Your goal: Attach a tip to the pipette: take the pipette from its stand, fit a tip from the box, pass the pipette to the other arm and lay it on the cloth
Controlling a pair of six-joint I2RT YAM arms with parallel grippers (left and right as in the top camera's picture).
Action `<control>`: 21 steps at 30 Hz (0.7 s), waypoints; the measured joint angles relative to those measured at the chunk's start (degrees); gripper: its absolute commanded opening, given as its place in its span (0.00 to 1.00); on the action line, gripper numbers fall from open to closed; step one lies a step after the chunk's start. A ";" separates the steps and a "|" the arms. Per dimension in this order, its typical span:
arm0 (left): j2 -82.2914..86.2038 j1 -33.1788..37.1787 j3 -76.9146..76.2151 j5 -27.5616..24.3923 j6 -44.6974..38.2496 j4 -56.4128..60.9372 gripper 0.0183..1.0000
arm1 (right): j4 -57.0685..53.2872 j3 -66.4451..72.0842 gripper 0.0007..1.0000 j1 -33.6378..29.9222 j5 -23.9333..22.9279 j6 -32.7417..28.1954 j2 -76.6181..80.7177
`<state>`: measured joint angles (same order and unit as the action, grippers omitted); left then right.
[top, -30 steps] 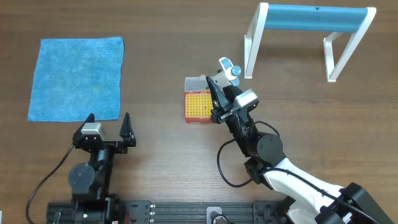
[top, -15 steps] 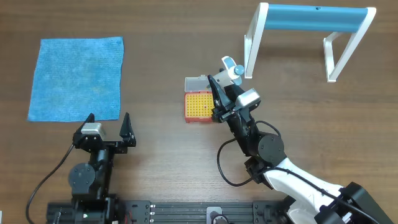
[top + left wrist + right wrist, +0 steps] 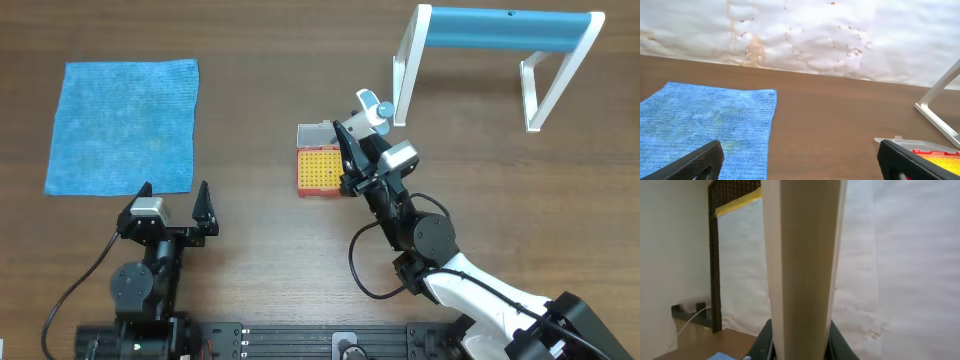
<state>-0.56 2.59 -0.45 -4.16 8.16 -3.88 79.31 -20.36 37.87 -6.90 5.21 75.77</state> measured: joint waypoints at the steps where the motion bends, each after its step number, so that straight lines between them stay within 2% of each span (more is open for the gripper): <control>1: 0.00 0.00 0.00 0.00 0.00 0.00 1.00 | -0.28 0.00 0.07 0.00 0.11 -0.42 0.02; 5: 0.00 0.00 0.00 0.00 0.00 0.00 1.00 | -0.44 0.00 0.07 0.00 0.15 0.44 0.04; 8: 0.00 0.00 0.00 0.00 0.00 0.00 1.00 | -0.44 0.00 0.07 0.00 0.15 3.34 0.04; 21: 0.00 0.00 0.00 -0.02 0.13 0.00 1.00 | -0.02 0.00 0.07 0.00 0.09 23.39 0.04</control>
<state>-0.56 2.59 -0.45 -4.19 8.29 -3.88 79.29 -20.36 37.87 -6.81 28.60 75.81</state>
